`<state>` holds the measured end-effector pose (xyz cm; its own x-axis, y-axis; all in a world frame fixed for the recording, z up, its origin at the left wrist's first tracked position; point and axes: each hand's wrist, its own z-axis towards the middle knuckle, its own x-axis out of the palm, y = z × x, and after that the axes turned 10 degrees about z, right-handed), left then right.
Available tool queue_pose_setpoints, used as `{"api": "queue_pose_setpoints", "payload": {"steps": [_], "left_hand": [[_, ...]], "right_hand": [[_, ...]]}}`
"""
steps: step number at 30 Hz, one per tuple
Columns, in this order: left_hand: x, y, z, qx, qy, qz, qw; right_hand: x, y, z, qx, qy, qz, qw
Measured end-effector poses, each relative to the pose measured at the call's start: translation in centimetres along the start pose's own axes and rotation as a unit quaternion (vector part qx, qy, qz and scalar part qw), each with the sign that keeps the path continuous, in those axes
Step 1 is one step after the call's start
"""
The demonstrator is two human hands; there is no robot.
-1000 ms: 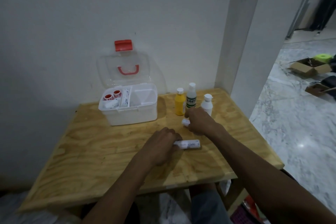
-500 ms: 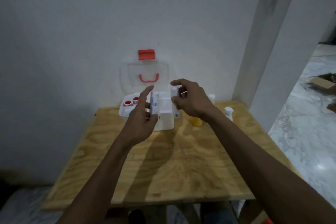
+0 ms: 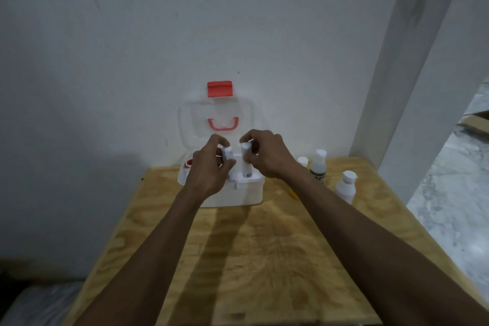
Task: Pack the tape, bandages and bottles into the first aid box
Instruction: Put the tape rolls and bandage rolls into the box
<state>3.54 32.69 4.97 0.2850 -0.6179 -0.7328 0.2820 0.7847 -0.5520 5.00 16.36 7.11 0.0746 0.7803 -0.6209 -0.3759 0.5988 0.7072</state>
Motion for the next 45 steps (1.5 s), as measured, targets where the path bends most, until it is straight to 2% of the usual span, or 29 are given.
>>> {"api": "queue_pose_setpoints", "payload": {"steps": [4,10,20,27,40,45], "left_hand": [[0.9,0.2,-0.4,-0.006,0.029,0.03,0.999],[1.7,1.1,-0.6,0.012,0.042,0.144,0.989],[0.9,1.2,-0.7,0.014,0.117,0.18,0.976],[0.6,1.7,-1.0,0.006,0.153,0.167,0.974],[0.5,1.4,-1.4,-0.001,0.153,0.155,0.976],[-0.4,0.3,-1.9,0.017,0.123,0.129,0.984]], "right_hand": [[0.9,-0.8,0.2,0.029,0.049,-0.018,0.998],[1.6,-1.0,0.2,0.04,0.113,-0.053,0.991],[1.2,-0.6,0.6,0.082,0.177,-0.053,0.979],[1.3,-0.4,0.4,0.105,0.18,-0.018,0.978],[1.3,-0.6,0.5,0.101,0.173,-0.023,0.98],[0.2,0.0,0.1,0.082,0.12,-0.023,0.989]]}}
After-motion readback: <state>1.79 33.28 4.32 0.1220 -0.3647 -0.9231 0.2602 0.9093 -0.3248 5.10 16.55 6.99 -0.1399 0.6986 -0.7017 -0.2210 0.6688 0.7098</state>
